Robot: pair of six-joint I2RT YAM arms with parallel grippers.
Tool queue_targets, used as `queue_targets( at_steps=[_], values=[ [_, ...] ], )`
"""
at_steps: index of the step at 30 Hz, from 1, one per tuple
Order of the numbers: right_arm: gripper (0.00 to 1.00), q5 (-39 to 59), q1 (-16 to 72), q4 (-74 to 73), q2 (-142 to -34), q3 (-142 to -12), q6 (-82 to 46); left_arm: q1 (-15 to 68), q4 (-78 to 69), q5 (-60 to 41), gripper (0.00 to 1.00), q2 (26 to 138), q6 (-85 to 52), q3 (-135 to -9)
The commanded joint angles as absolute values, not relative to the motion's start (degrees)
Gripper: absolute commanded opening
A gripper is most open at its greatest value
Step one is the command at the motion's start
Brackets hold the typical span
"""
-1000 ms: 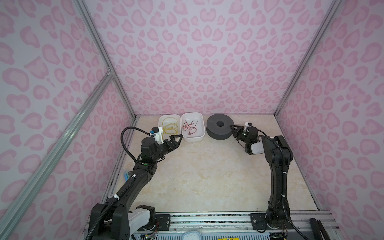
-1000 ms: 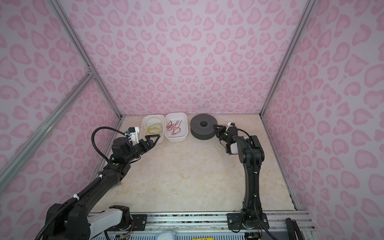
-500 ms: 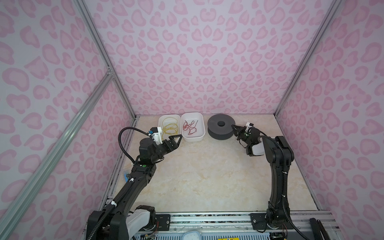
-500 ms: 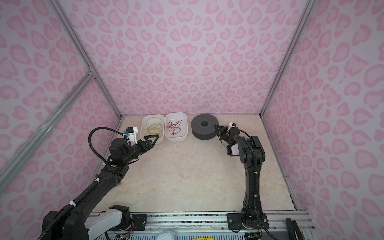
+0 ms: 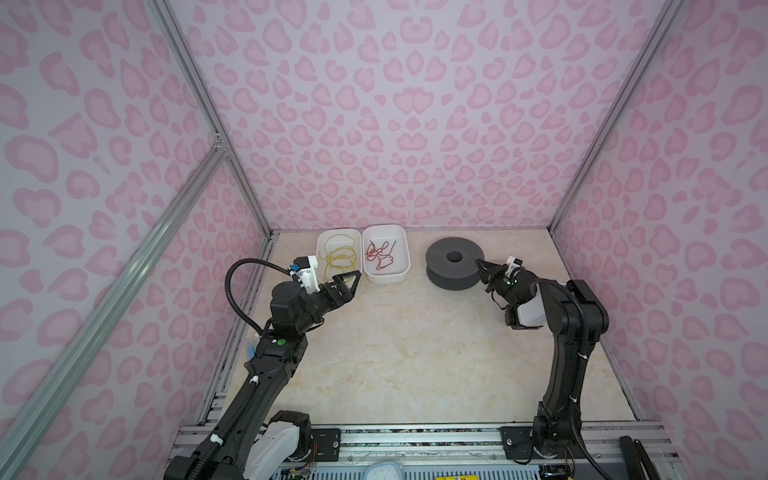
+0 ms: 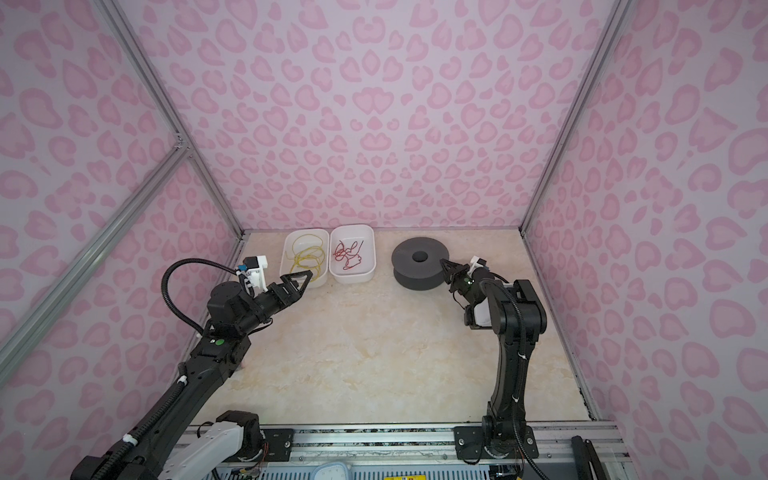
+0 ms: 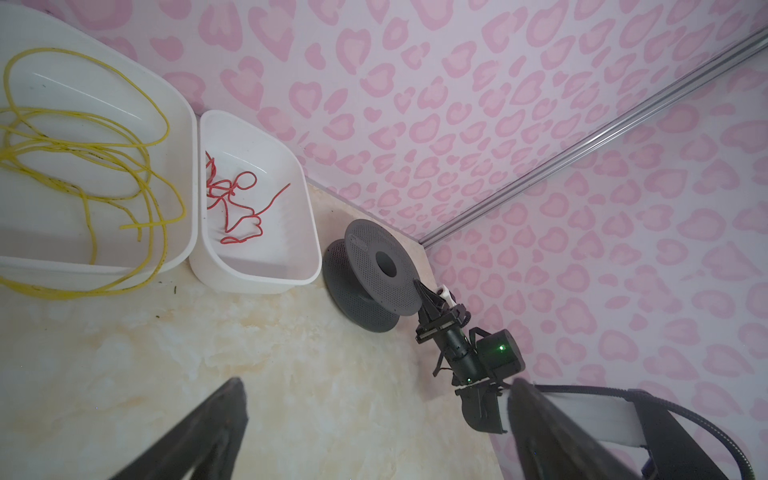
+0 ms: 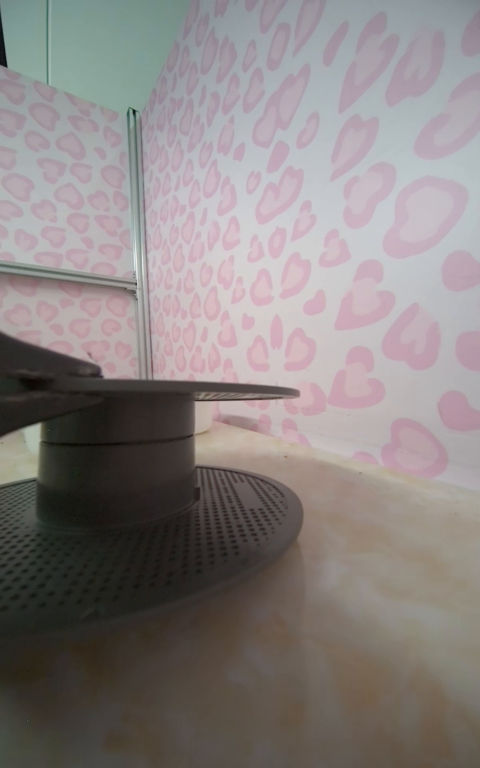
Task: Wrap the cables
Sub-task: 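Grasp the grey spool rim with the right gripper and drag it nearer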
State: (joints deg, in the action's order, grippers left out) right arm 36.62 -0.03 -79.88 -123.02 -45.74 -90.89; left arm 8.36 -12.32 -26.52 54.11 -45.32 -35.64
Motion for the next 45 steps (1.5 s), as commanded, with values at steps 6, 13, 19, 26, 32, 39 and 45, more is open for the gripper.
queue_targets(
  at_steps=[6, 13, 19, 26, 32, 39, 45],
  values=[
    [0.00, 39.84, 0.08, -89.38, -116.43, -36.11, -90.57, 8.40, -13.16, -26.54, 0.98, 53.72, -45.95, -34.77],
    [0.00, 40.85, 5.46, -89.35, -110.03, -30.29, -90.06, 8.40, -12.59, -26.98, 0.99, 54.03, -45.16, -35.95],
    [0.00, 38.44, 14.05, -89.38, -107.36, -25.15, -88.83, 8.42, -11.68, -27.21, 0.98, 53.68, -44.66, -36.01],
    [0.00, 35.32, 27.05, -89.38, -111.59, -27.77, -88.69, 8.41, -11.68, -27.13, 0.98, 53.40, -45.09, -35.90],
    [0.00, 30.59, 29.83, -89.38, -114.83, -25.87, -87.31, 8.44, -11.27, -27.43, 0.98, 53.35, -45.04, -35.72],
    [0.14, 29.75, 29.11, -89.35, -116.68, -23.08, -85.37, 8.42, -11.49, -28.39, 0.98, 55.05, -44.76, -36.67],
    [0.35, 29.88, 27.80, -89.23, -116.55, -22.15, -84.41, 8.43, -11.25, -29.45, 0.98, 56.78, -44.15, -38.09]
  ],
)
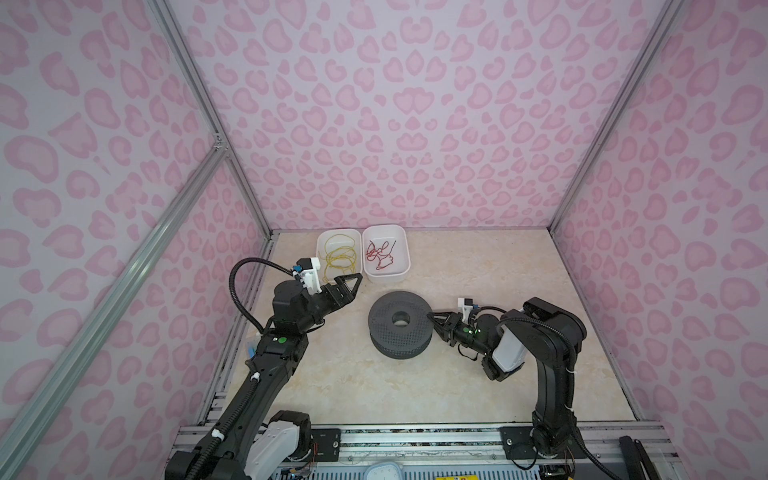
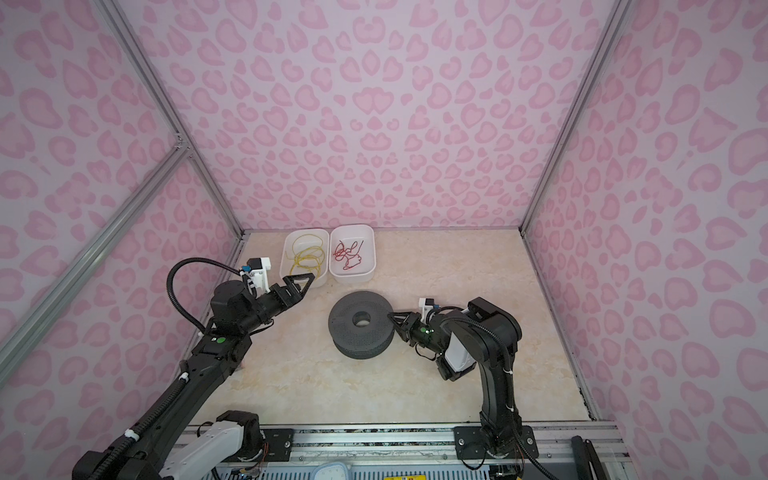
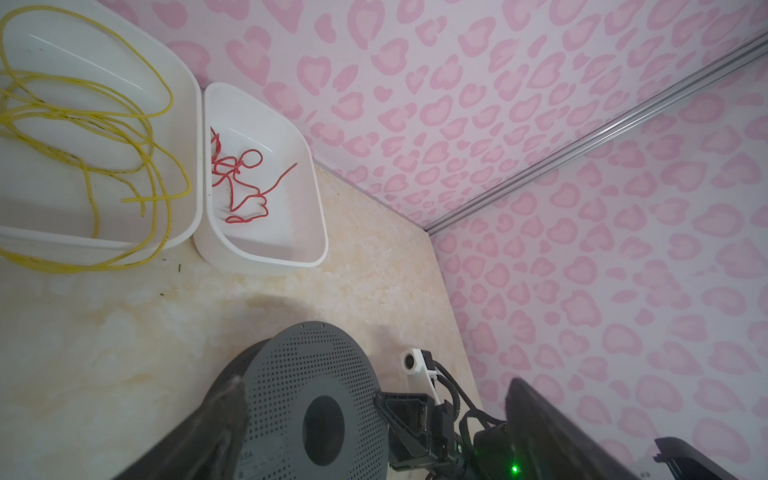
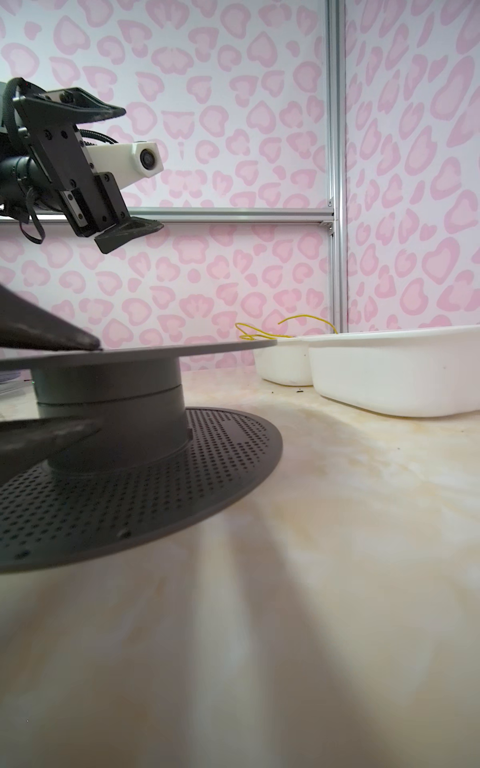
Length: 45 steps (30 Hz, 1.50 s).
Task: Wrap the cables
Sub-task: 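Grasp the grey spool rim with the right gripper and drag it nearer, then lower the left gripper into the yellow cable tray and grasp the cable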
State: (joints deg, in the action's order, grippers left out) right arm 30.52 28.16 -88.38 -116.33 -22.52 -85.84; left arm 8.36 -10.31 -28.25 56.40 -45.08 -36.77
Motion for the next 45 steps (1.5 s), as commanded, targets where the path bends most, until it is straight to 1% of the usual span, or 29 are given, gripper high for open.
queue_targets(
  at_steps=[1, 5, 8, 12, 15, 18, 19, 23, 25, 29, 32, 35, 39, 45],
  values=[
    [0.37, 29.88, 27.42, -89.28, -116.54, -22.07, -84.36, 8.36, -11.25, -29.40, 0.98, 56.87, -44.05, -38.43],
    [0.40, 29.81, 26.04, -89.25, -115.96, -21.48, -83.89, 8.43, -8.45, -27.96, 0.99, 56.86, -43.86, -39.98],
    [0.42, 30.48, 24.50, -89.30, -114.81, -20.65, -83.70, 8.43, -3.31, -25.05, 1.00, 57.75, -42.52, -42.83],
    [0.42, 31.92, 21.99, -87.50, -112.56, -18.96, -82.87, 8.44, 7.89, -16.76, 0.96, 61.58, -40.19, -49.37],
    [0.42, 32.59, 20.15, -84.32, -109.92, -17.69, -80.48, 8.40, 13.33, -10.38, 0.90, 65.65, -38.72, -54.49],
    [0.41, 33.40, 18.23, -77.40, -105.48, -16.98, -76.77, 8.42, 18.29, -3.70, 0.82, 70.92, -35.90, -60.77],
    [0.40, 33.44, 17.64, -74.21, -103.48, -16.88, -74.90, 8.42, 19.75, -1.30, 0.80, 73.11, -34.63, -63.34],
    [0.34, 32.06, 16.58, -56.55, -93.87, -18.05, -66.06, 8.36, 25.01, 6.01, 0.64, 83.81, -28.88, -73.27],
    [0.33, 29.68, 16.70, -46.06, -88.31, -19.30, -60.30, 8.36, 27.19, 9.10, 0.61, 90.49, -26.18, -79.94],
    [0.33, 26.74, 16.45, -31.77, -78.90, -21.80, -52.04, 8.86, 32.55, 12.82, 0.63, 104.65, -20.71, -93.18],
    [0.34, 26.76, 16.05, -25.97, -74.85, -23.01, -48.40, 9.12, 36.68, 11.91, 0.62, 113.35, -16.00, -102.29],
    [0.36, 27.76, 15.56, -23.44, -72.53, -23.20, -46.58, 9.21, 39.93, 11.21, 0.64, 120.46, -12.43, -109.48],
    [0.39, 27.66, 15.56, -22.31, -71.62, -22.86, -44.77, 9.43, 37.98, 7.57, 0.65, 125.23, -10.19, -112.77],
    [0.42, 28.70, 15.47, -22.90, -74.62, -23.22, -43.85, 10.05, 37.99, 7.62, 0.65, 132.86, -7.81, -121.34]
  ],
)
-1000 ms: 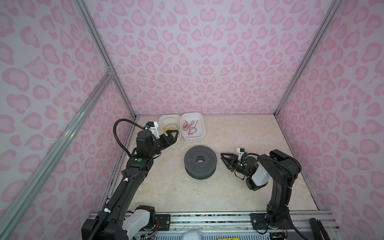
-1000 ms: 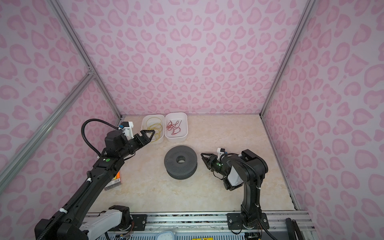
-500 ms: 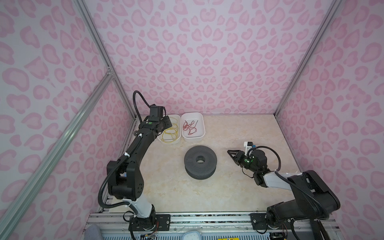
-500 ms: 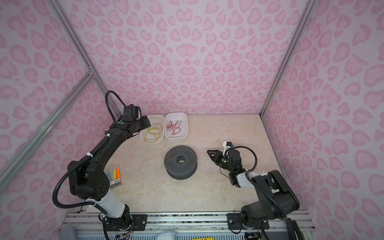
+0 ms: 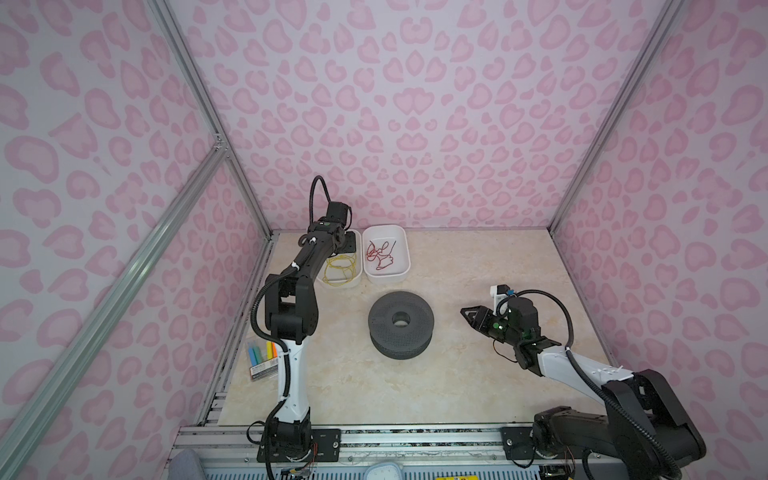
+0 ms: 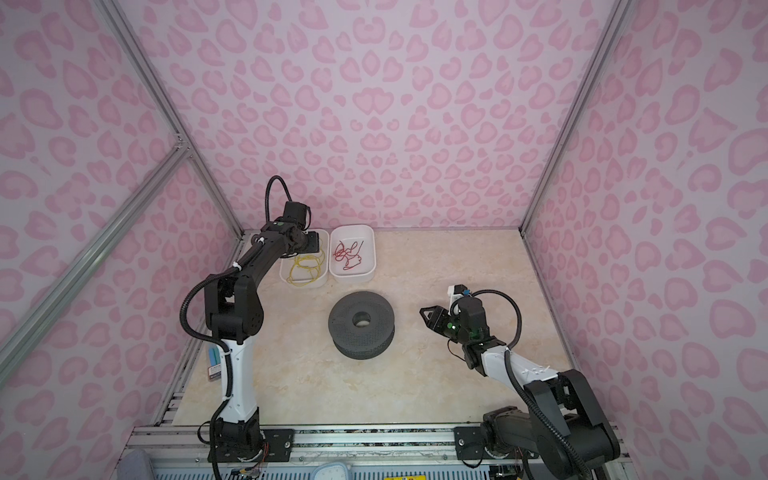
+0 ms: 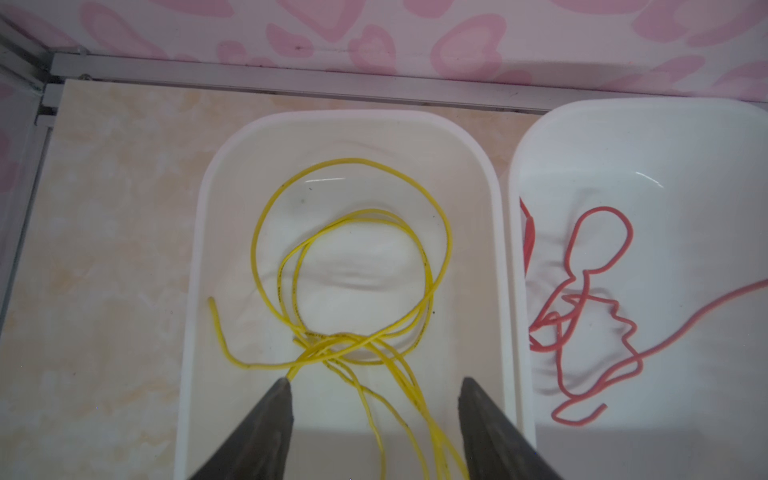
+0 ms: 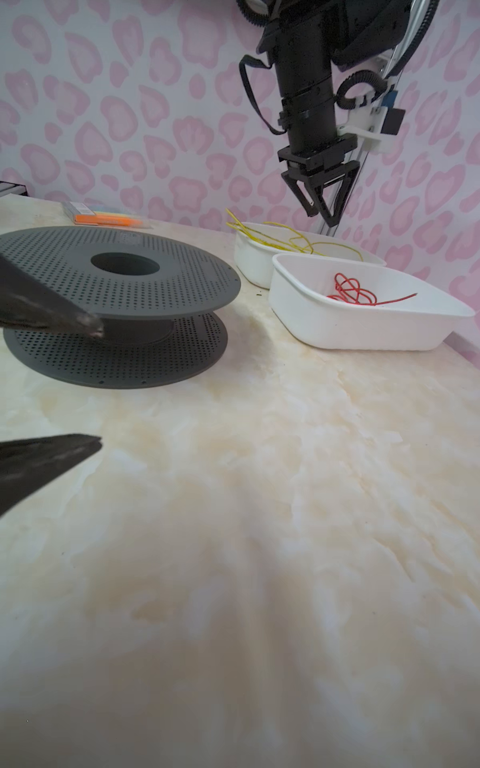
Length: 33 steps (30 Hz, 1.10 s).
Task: Wrap the cables
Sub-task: 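Lower the left gripper into the yellow cable tray and grasp the cable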
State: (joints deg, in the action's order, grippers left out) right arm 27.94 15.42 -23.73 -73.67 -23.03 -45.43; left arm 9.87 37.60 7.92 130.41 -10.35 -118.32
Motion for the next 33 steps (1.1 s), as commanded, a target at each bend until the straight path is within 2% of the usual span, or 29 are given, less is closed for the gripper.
queue_targets(
  at_steps=[1, 20, 25, 33],
  values=[
    [0.42, 28.95, 15.42, -22.82, -74.93, -23.21, -43.68, 10.11, 38.04, 7.97, 0.66, 133.79, -7.19, -122.68],
    [0.45, 28.65, 15.45, -24.27, -76.64, -23.21, -43.77, 10.14, 38.17, 9.80, 0.62, 142.85, -2.77, -131.75],
    [0.46, 29.07, 15.33, -23.89, -76.07, -23.37, -43.96, 10.19, 39.58, 10.46, 0.57, 143.66, -2.94, -133.15],
    [0.48, 28.66, 14.39, -22.34, -73.57, -23.46, -43.85, 10.12, 47.65, 7.23, 0.64, 146.38, -3.87, -136.10]
  ],
)
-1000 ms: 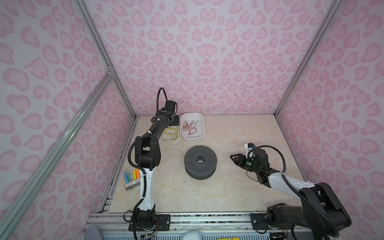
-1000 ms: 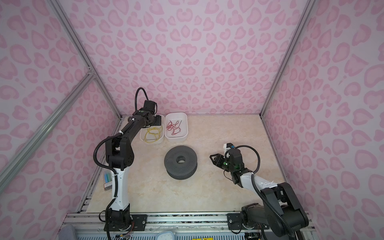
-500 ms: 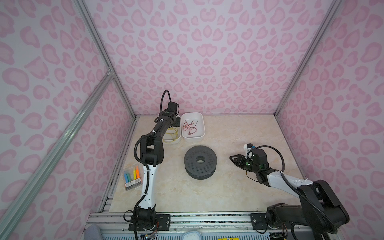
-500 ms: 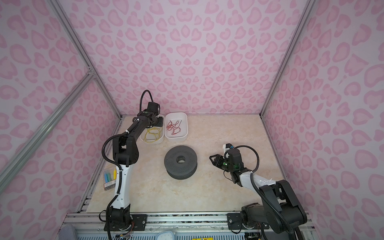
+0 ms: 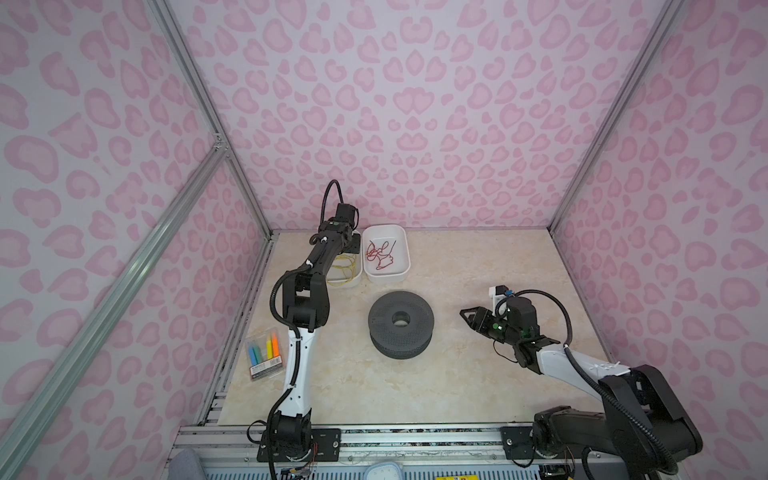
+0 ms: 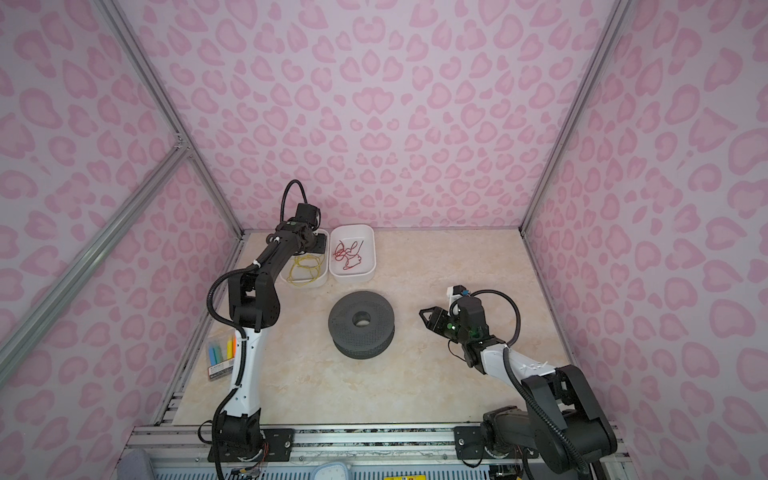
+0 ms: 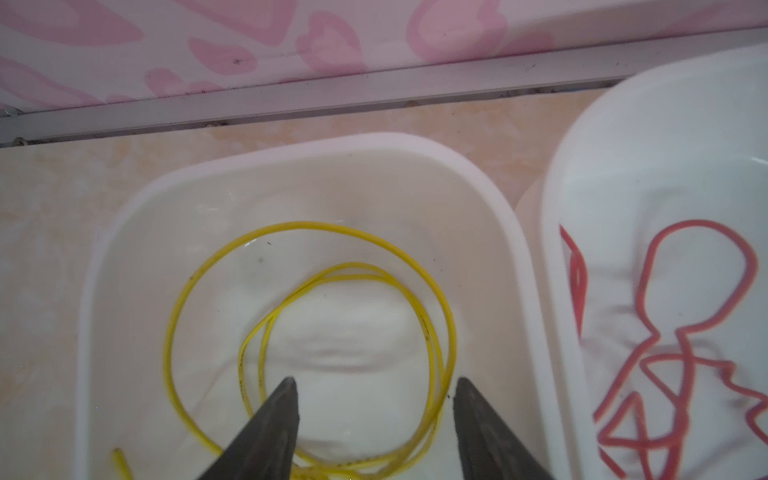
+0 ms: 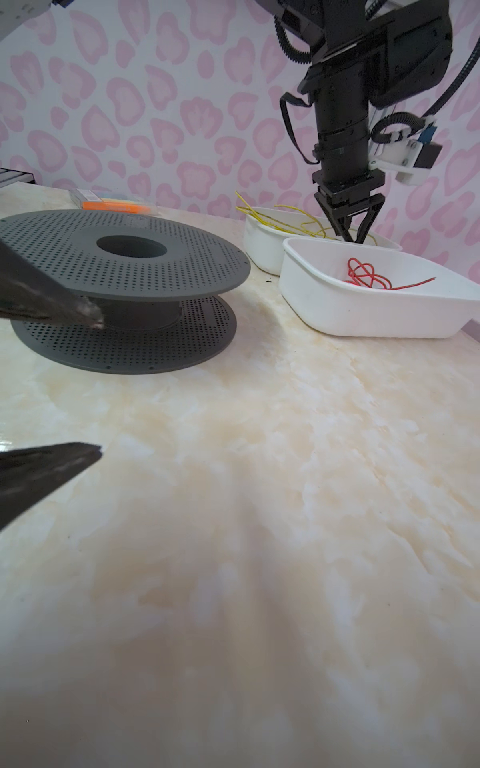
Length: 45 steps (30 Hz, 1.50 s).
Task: Wrap the cables
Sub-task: 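Lower the left gripper into the yellow cable tray and grasp the cable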
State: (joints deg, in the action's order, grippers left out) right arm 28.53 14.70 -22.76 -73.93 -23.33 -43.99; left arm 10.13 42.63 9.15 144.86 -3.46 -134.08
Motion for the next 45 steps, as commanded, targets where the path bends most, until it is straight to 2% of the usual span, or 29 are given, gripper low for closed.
queue_targets(
  at_steps=[1, 3, 5, 9, 11, 19, 24, 26, 31, 41, 45],
  values=[
    [0.48, 28.70, 14.23, -22.26, -73.41, -23.47, -43.95, 10.18, 48.98, 7.15, 0.63, 147.08, -3.87, -137.01],
    [0.48, 28.65, 14.14, -22.58, -73.00, -23.23, -44.03, 10.15, 50.24, 9.41, 0.62, 147.98, -4.96, -138.53],
    [0.47, 28.57, 14.06, -22.67, -72.83, -23.21, -44.04, 10.16, 50.08, 9.97, 0.58, 148.07, -5.17, -138.70],
    [0.47, 28.56, 14.06, -23.20, -73.07, -22.73, -44.12, 10.15, 47.76, 14.39, 0.29, 147.31, -6.13, -138.55],
    [0.47, 28.66, 14.14, -23.69, -73.03, -22.29, -44.29, 10.19, 46.74, 14.63, 0.21, 146.93, -6.14, -138.58],
    [0.46, 29.27, 14.10, -25.03, -73.21, -21.88, -44.47, 10.53, 45.07, 18.00, 0.11, 144.18, -3.54, -138.60],
    [0.46, 29.81, 14.63, -26.33, -74.12, -21.88, -44.96, 10.87, 44.79, 19.25, 0.08, 139.78, -2.50, -137.04],
    [0.46, 29.75, 15.10, -26.52, -74.44, -21.93, -45.02, 11.05, 44.27, 19.73, 0.03, 137.79, -2.20, -136.05],
    [0.45, 29.71, 15.64, -27.16, -74.53, -21.80, -45.29, 11.86, 43.63, 19.51, 0.03, 133.67, -0.93, -134.88],
    [0.45, 29.71, 16.57, -27.08, -74.17, -21.90, -45.29, 15.03, 39.29, 28.61, 0.03, 127.57, 5.27, -132.10],
    [0.45, 29.71, 16.80, -27.07, -74.22, -21.98, -45.22, 15.19, 38.66, 28.18, 0.03, 124.96, 5.10, -131.99]
  ],
)
